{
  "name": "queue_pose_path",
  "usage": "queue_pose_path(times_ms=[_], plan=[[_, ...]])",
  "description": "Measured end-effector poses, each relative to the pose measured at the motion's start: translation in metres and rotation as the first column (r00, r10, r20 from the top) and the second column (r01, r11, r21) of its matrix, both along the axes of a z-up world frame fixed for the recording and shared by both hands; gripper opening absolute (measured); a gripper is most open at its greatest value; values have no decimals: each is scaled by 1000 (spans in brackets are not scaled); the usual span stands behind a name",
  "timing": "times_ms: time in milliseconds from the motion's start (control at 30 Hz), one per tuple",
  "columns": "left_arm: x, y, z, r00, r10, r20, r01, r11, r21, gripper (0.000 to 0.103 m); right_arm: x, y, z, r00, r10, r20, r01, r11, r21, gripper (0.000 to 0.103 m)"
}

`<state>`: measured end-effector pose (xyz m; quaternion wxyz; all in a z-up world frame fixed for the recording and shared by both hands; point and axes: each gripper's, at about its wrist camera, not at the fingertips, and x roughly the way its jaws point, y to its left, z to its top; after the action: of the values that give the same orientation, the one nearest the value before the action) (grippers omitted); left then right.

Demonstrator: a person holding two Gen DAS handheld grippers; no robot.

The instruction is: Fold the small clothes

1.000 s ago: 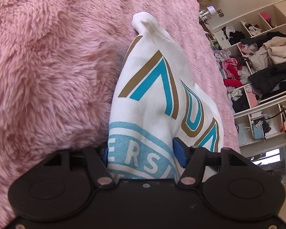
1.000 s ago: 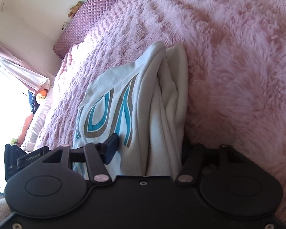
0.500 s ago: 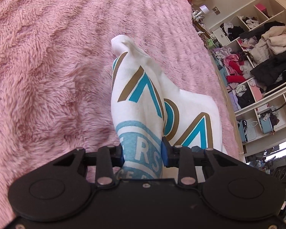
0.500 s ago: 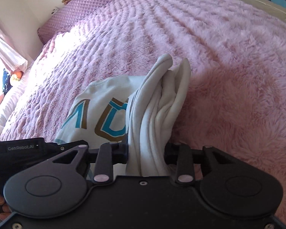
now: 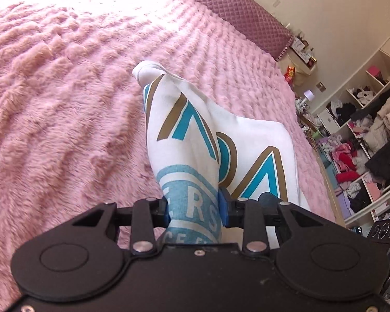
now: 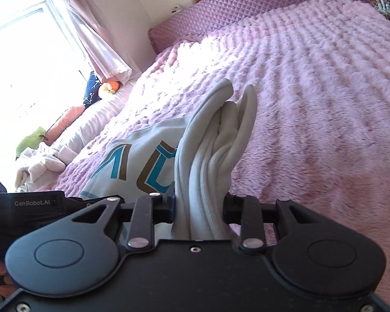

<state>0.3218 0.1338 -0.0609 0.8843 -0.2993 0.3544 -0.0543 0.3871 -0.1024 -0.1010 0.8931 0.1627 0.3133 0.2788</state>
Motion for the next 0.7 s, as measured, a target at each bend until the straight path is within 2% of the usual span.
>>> queue_pose_path(times_ms=[133, 200, 267, 333, 367, 400, 433, 467, 533, 600, 667, 700], plan=[[6, 54, -25, 997, 72, -4, -72, 997, 11, 31, 22, 48, -26, 999, 35, -11, -35, 999, -4, 30], [6, 80, -49, 995, 104, -12, -104, 995, 9, 31, 32, 65, -42, 999, 40, -36, -41, 999, -35, 30], [10, 95, -77, 991, 121, -63, -122, 992, -20, 33, 43, 76, -61, 996, 34, -88, -41, 996, -84, 30], [11, 109, -111, 977, 150, -154, -160, 986, -55, 37, 49, 83, -80, 991, 11, -137, -31, 988, -151, 30], [9, 113, -122, 973, 159, -169, -172, 983, -70, 45, 49, 83, -90, 990, -11, -143, -18, 980, -200, 36], [4, 117, -134, 970, 170, -175, -190, 977, -102, 49, 47, 81, -97, 991, -19, -133, -12, 973, -231, 41], [-2, 122, -142, 972, 170, -161, -194, 970, -147, 50, 45, 77, -102, 993, -16, -119, -14, 969, -246, 49], [-6, 125, -144, 974, 172, -150, -196, 966, -168, 50, 42, 72, -103, 994, -12, -109, -16, 968, -251, 56], [-17, 129, -143, 975, 172, -141, -198, 960, -198, 51, 40, 59, -100, 992, -7, -124, -21, 975, -219, 60], [-31, 129, -133, 978, 154, -141, -178, 967, -180, 52, 36, 45, -94, 988, 26, -154, -55, 981, -188, 64], [-48, 121, -123, 983, 124, -136, -144, 978, -149, 62, 26, 30, -89, 984, 61, -169, -88, 984, -156, 66], [-61, 117, -122, 984, 103, -148, -124, 983, -137, 63, 21, 24, -89, 978, 84, -191, -111, 984, -136, 66]])
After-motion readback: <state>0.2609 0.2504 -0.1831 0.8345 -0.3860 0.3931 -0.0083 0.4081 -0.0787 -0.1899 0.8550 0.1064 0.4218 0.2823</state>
